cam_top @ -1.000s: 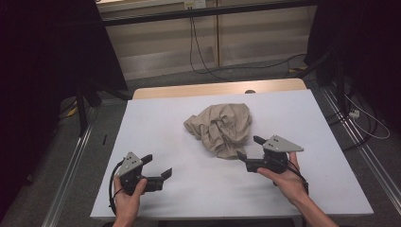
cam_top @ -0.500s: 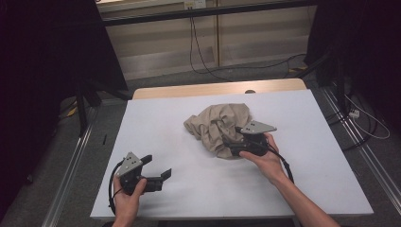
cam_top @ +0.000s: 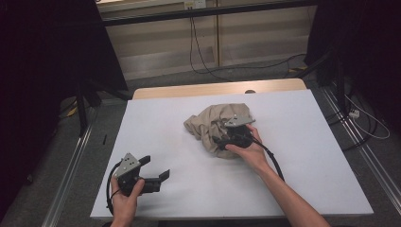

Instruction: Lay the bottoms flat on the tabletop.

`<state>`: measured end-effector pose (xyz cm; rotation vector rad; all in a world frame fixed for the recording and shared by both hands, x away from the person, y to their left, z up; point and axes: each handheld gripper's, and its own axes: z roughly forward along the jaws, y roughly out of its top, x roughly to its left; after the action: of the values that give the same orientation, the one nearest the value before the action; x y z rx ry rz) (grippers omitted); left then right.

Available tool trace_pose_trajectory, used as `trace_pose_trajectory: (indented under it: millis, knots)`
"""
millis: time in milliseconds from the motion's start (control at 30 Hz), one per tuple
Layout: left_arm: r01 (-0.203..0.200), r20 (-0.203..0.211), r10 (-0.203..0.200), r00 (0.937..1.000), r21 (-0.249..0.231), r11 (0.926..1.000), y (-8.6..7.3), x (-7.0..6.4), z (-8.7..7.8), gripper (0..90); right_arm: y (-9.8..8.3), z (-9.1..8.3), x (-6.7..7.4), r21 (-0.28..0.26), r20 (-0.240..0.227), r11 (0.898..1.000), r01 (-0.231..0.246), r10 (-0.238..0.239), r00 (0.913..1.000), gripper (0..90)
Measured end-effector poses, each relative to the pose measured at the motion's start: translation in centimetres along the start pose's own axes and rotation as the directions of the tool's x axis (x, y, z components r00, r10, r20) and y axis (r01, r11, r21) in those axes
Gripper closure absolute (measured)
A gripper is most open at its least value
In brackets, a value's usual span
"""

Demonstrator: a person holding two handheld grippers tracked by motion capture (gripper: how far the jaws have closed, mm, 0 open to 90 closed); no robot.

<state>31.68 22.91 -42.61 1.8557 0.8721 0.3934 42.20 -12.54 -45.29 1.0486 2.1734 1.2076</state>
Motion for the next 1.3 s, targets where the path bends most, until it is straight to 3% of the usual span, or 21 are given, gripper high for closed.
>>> trace_pose_trajectory:
  millis: [33,67,100,200,333,600,833,967,1067,1233,1300]
  knots:
    - [0.0,0.0,0.0,1.0,0.0,1.0,0.0,0.0,0.0,6.4,0.0,0.0,0.0,0.0,0.0,1.0,0.0,0.0,1.0,35.4]
    - [0.003,-0.001,-0.003,1.0,0.003,1.0,0.0,0.0,0.0,6.4,-0.4,0.5,-0.1,0.033,0.028,0.999,0.004,-0.005,0.9996,53.3]
    - [0.003,-0.001,-0.003,1.0,0.003,1.0,0.0,0.0,0.0,6.4,-0.4,0.5,-0.1,0.033,0.028,0.999,0.004,-0.005,0.9996,53.3]
    - [0.004,0.001,-0.004,1.0,0.006,1.0,-0.1,0.0,0.0,6.1,-0.8,0.5,-0.5,0.06,0.033,0.998,0.017,-0.019,0.9993,77.2]
    - [-0.005,0.01,0.005,0.9999,0.01,0.9999,0.0,-0.2,0.1,6.0,-1.2,-0.3,-0.4,0.054,0.003,0.997,0.049,-0.049,0.9988,84.6]
    - [0.001,-0.019,-0.001,0.9998,0.016,0.9999,-0.1,-0.1,0.2,5.3,-1.9,-2.1,-0.4,0.025,-0.047,0.999,0.025,-0.024,0.9986,84.9]
    - [-0.005,-0.007,0.005,1.0,0.025,0.9997,-0.1,-0.2,0.2,5.3,-2.2,-3.8,0.5,0.004,-0.089,0.999,0.049,-0.049,0.9949,84.9]
    - [-0.039,-0.02,0.039,0.999,0.027,0.9989,0.1,-0.7,0.5,4.1,-2.8,-4.3,1.1,0.017,-0.108,0.998,0.055,-0.053,0.9927,84.8]
    - [-0.038,0.026,0.037,0.999,0.029,0.9989,0.5,-1.3,1.3,4.2,-2.6,-4.7,1.3,0.004,-0.113,0.999,0.048,-0.047,0.9924,84.7]
    - [-0.028,0.057,0.026,0.998,0.037,0.9989,1.3,-1.9,2.6,4.9,-2.1,-5.2,1.4,-0.023,-0.114,0.999,0.042,-0.044,0.9925,84.3]
    - [-0.081,0.066,0.08,0.9946,0.017,0.9965,1.9,-2.2,3.3,5.0,-2.0,-5.3,1.2,-0.033,-0.107,0.999,0.031,-0.034,0.9937,83.8]
